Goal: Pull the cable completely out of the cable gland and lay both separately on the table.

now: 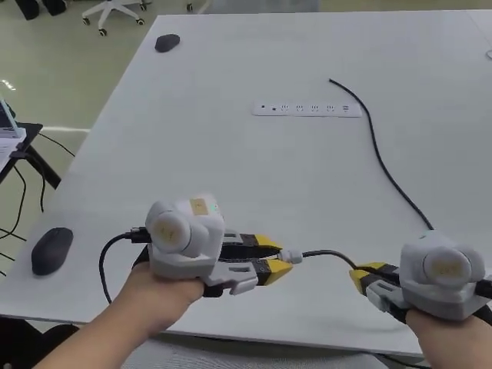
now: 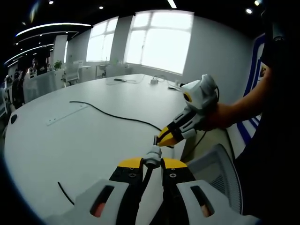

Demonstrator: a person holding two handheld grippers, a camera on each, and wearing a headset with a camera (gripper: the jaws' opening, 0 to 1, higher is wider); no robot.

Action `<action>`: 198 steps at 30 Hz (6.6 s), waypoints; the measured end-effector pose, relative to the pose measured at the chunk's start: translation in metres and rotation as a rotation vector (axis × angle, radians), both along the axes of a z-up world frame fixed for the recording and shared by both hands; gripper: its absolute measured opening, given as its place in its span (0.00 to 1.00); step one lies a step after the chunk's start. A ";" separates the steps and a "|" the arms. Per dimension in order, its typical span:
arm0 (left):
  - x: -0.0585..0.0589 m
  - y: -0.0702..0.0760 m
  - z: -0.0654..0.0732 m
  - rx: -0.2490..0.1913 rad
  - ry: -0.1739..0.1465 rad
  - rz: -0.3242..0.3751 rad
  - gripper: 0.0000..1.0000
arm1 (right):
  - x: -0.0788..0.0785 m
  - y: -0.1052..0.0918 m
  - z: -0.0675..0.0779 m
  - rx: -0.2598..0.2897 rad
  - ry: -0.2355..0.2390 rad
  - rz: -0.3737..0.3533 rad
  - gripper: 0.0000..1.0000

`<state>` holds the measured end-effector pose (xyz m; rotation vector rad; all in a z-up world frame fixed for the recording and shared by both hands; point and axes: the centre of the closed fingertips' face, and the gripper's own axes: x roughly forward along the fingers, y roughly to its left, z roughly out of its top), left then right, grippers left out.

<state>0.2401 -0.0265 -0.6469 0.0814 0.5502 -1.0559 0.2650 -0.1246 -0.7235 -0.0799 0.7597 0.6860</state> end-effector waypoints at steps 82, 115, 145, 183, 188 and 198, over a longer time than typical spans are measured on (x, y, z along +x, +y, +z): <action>0.005 0.005 0.001 0.031 -0.052 -0.018 0.15 | -0.001 0.054 0.044 -0.152 -0.235 0.278 0.01; 0.012 0.011 0.000 0.047 -0.052 0.007 0.15 | 0.010 0.014 0.005 0.077 -0.041 -0.042 0.02; 0.014 0.019 -0.004 0.049 -0.022 0.018 0.15 | -0.008 0.084 0.067 -0.185 -0.372 0.466 0.15; 0.016 0.015 -0.009 0.060 -0.025 -0.003 0.15 | 0.003 0.088 0.048 -0.179 -0.296 0.492 0.01; 0.017 0.016 -0.007 0.053 -0.015 0.009 0.15 | 0.007 0.080 0.046 -0.114 -0.244 0.421 0.01; 0.020 0.018 -0.003 0.046 -0.016 0.027 0.15 | 0.019 0.053 0.032 -0.033 -0.129 0.242 0.01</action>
